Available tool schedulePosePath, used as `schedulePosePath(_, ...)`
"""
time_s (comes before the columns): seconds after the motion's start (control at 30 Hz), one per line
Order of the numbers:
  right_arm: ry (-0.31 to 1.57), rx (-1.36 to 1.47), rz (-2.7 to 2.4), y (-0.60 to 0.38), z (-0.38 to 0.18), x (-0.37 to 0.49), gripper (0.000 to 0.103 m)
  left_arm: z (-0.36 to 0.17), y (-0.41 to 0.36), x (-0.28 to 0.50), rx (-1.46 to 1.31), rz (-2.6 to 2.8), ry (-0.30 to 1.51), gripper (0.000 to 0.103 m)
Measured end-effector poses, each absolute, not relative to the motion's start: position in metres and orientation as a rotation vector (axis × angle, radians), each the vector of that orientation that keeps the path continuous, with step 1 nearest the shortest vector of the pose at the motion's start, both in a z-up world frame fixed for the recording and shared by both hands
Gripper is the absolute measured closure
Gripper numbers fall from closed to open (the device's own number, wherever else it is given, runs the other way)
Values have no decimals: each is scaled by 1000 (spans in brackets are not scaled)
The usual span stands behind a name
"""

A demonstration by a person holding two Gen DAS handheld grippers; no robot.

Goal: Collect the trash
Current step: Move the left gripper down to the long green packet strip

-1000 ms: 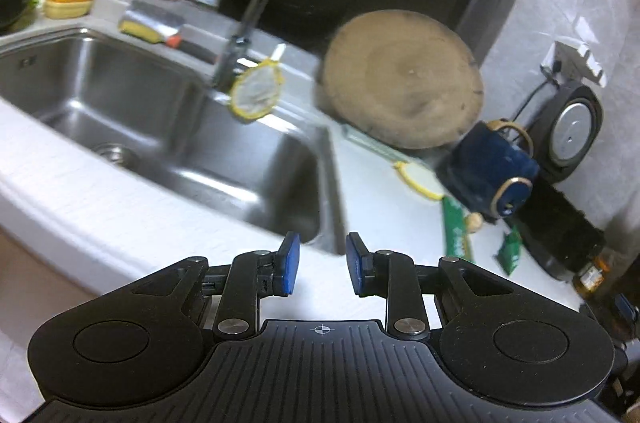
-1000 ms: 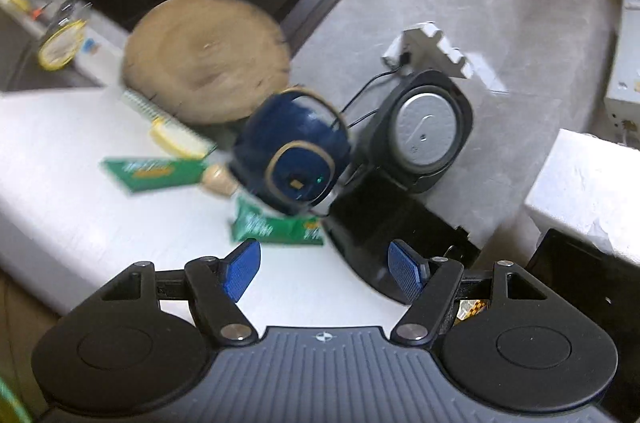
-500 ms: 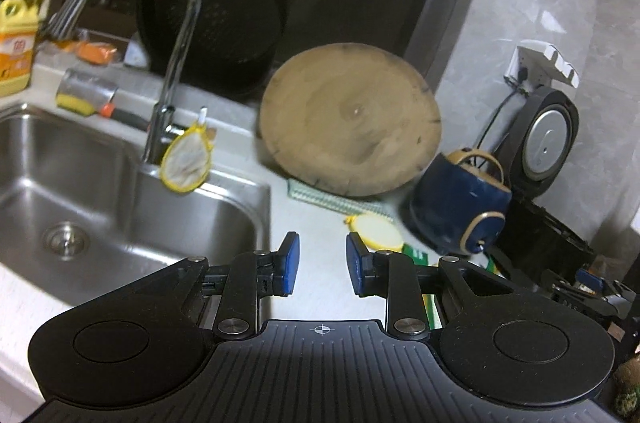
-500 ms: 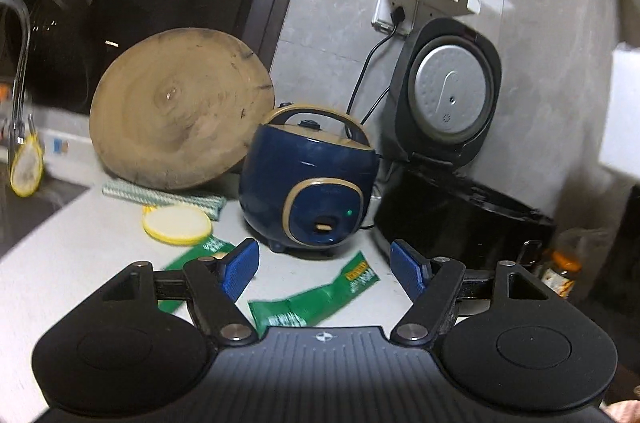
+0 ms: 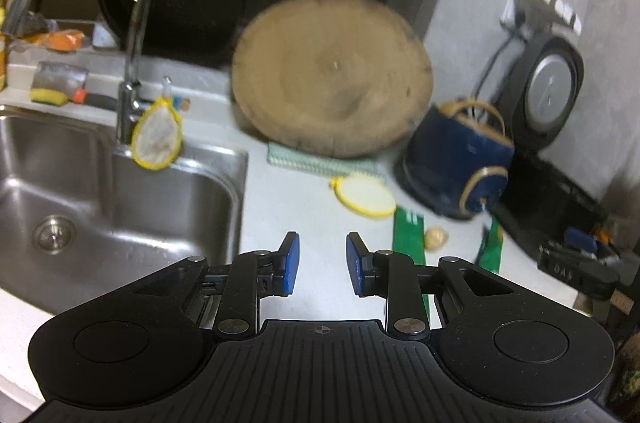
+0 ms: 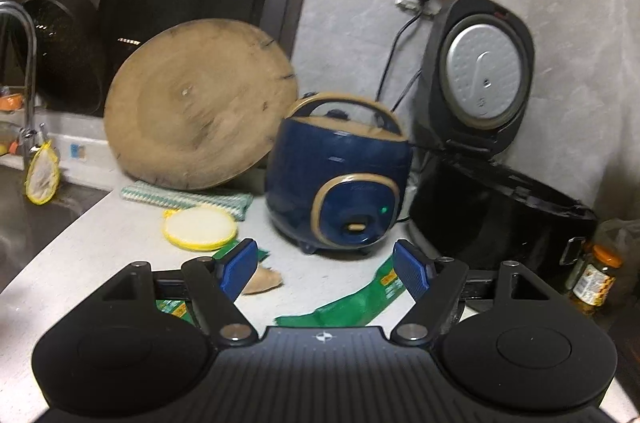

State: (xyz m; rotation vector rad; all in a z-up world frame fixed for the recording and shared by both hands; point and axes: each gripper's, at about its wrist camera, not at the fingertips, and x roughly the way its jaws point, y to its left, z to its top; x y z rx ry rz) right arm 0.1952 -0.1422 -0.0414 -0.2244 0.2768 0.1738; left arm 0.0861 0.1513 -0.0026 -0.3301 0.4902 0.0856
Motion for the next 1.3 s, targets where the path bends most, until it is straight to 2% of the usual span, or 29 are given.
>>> schedulePosePath(0.43, 593, -167, 523, -127, -40, 203, 26, -35, 102, 128, -286, -18, 640, 74)
schedulePosePath(0.57, 587, -239, 589, -118, -34, 192, 26, -47, 86, 147, -292, -44, 688, 74)
schedulePosePath(0.8, 462, -290, 496, -140, -34, 183, 25, -52, 55, 172, -273, -111, 714, 74)
schedulePosePath(1.13, 722, -250, 332, -189, -67, 234, 25, -64, 12, 218, -180, -161, 731, 74)
schedulePosePath(1.3, 768, -147, 289, -224, -82, 244, 25, -76, -5, 244, -116, -141, 737, 74)
